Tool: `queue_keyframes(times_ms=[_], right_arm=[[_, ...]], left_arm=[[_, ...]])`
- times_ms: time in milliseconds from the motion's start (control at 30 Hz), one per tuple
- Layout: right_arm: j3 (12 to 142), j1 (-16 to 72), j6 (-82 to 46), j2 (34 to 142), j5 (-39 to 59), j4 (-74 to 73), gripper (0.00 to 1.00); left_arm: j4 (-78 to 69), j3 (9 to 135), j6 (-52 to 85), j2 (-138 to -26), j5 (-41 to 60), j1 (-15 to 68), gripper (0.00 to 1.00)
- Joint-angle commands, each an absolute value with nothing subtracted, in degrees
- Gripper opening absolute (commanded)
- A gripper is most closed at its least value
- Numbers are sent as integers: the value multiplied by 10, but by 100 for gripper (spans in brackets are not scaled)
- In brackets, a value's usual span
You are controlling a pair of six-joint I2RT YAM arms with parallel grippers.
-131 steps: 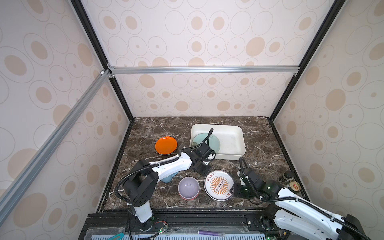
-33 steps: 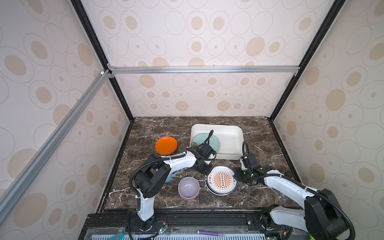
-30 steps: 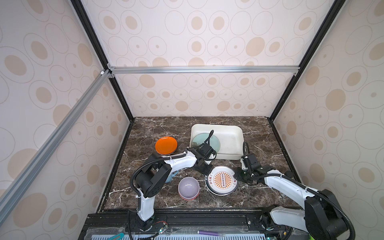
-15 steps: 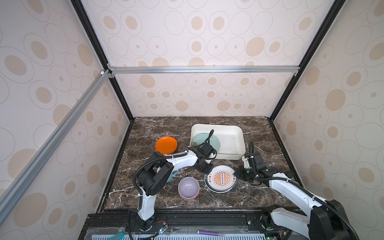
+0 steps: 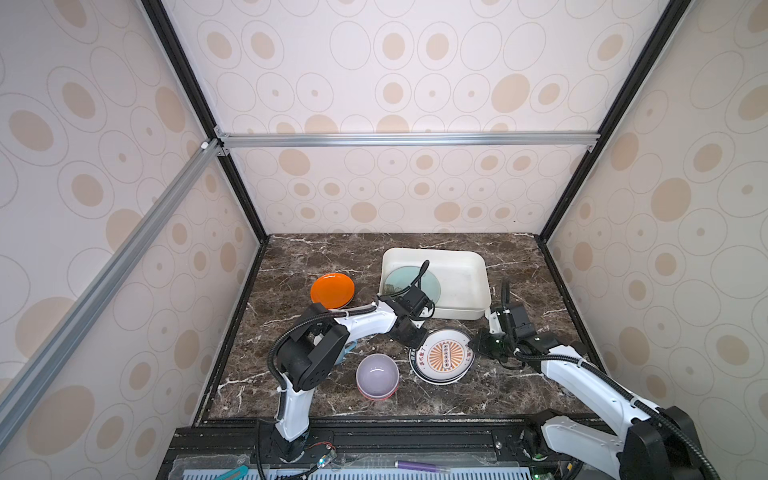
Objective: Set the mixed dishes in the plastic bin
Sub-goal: 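Lift the top sunburst plate with both grippers off the stack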
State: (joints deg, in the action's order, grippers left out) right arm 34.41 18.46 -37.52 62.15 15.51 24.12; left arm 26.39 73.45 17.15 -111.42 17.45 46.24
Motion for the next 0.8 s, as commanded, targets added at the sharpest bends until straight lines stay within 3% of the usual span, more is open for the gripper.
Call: queue_keyframes(times_ms=[0,67,400,433,533,767], right_arm=[[371,182,-368,608,176,264,0],[382,182,-366,605,183,272,0],[422,182,-359,585,189,309,0],[425,182,-360,584,190,311,0],[437,182,-355,584,189,315,0],[510,182,-354,624,188,309,0]], left_arm=[[272,753,174,-1091,163,462,0],[271,754,176,-1078,157,456,3],[285,763,174,-1001,142,424,50],[287,763,174,-990,141,420,57],[286,759,171,-956,150,401,99],[279,754,188,-893,145,345,99]])
